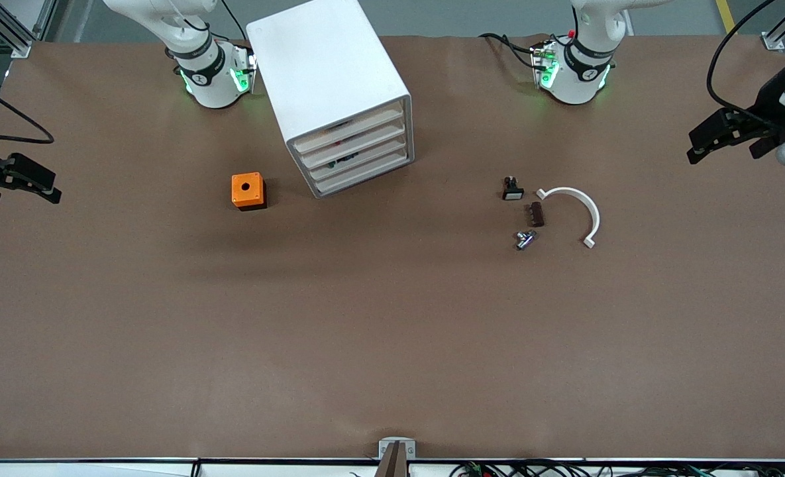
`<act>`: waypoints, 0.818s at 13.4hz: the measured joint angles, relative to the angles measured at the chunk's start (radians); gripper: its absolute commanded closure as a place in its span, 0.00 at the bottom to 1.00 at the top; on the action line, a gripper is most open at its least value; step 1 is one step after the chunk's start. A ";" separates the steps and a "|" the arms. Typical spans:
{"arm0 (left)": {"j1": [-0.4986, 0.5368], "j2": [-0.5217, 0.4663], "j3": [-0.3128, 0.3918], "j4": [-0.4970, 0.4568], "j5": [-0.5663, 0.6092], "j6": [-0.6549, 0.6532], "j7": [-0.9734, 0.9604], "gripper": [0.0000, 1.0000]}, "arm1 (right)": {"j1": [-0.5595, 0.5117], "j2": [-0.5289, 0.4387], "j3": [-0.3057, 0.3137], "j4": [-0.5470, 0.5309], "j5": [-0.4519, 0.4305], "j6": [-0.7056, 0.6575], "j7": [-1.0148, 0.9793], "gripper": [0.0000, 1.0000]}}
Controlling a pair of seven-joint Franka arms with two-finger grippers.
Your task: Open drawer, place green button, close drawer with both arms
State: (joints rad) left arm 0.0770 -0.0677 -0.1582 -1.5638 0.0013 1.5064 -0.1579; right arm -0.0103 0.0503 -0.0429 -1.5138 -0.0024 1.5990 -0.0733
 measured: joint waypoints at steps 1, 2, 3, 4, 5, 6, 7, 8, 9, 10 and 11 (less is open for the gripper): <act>-0.009 -0.011 0.006 -0.011 0.000 -0.001 0.000 0.00 | 0.000 0.000 0.000 0.000 0.000 0.000 0.000 0.00; -0.011 -0.016 0.006 -0.015 0.000 -0.008 0.000 0.00 | 0.000 0.000 0.000 0.000 0.000 0.000 0.000 0.00; -0.011 -0.019 0.006 -0.015 0.000 -0.018 0.000 0.00 | 0.000 0.000 0.000 0.000 0.000 0.000 0.000 0.00; -0.011 -0.021 0.007 -0.015 0.000 -0.019 0.000 0.00 | 0.000 0.000 0.000 0.000 0.000 0.000 0.000 0.00; -0.011 -0.022 0.007 -0.015 0.000 -0.019 0.000 0.00 | 0.000 0.000 0.000 0.000 0.000 0.000 0.000 0.00; -0.011 -0.022 0.007 -0.015 0.000 -0.020 0.001 0.00 | 0.000 0.000 0.000 0.000 0.000 0.000 0.000 0.00; -0.011 -0.022 0.007 -0.015 0.000 -0.021 0.001 0.00 | 0.000 0.000 0.000 0.000 0.000 0.000 0.000 0.00; -0.011 -0.022 0.007 -0.014 0.000 -0.022 0.001 0.00 | 0.000 0.000 0.001 0.000 0.000 0.000 0.000 0.00; -0.011 -0.022 0.008 -0.014 0.000 -0.022 0.001 0.00 | 0.000 0.000 0.001 0.000 0.000 0.000 0.000 0.00; -0.011 -0.022 0.009 -0.013 0.000 -0.023 0.001 0.00 | 0.000 0.000 0.001 0.000 0.000 0.000 0.000 0.00; -0.011 -0.022 0.011 -0.012 0.000 -0.023 0.001 0.00 | 0.000 0.000 0.001 0.000 0.000 0.000 0.000 0.00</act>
State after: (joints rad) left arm 0.0660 -0.0895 -0.1473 -1.5760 0.0012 1.4838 -0.1574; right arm -0.0103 0.0503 -0.0416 -1.5137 -0.0024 1.5990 -0.0733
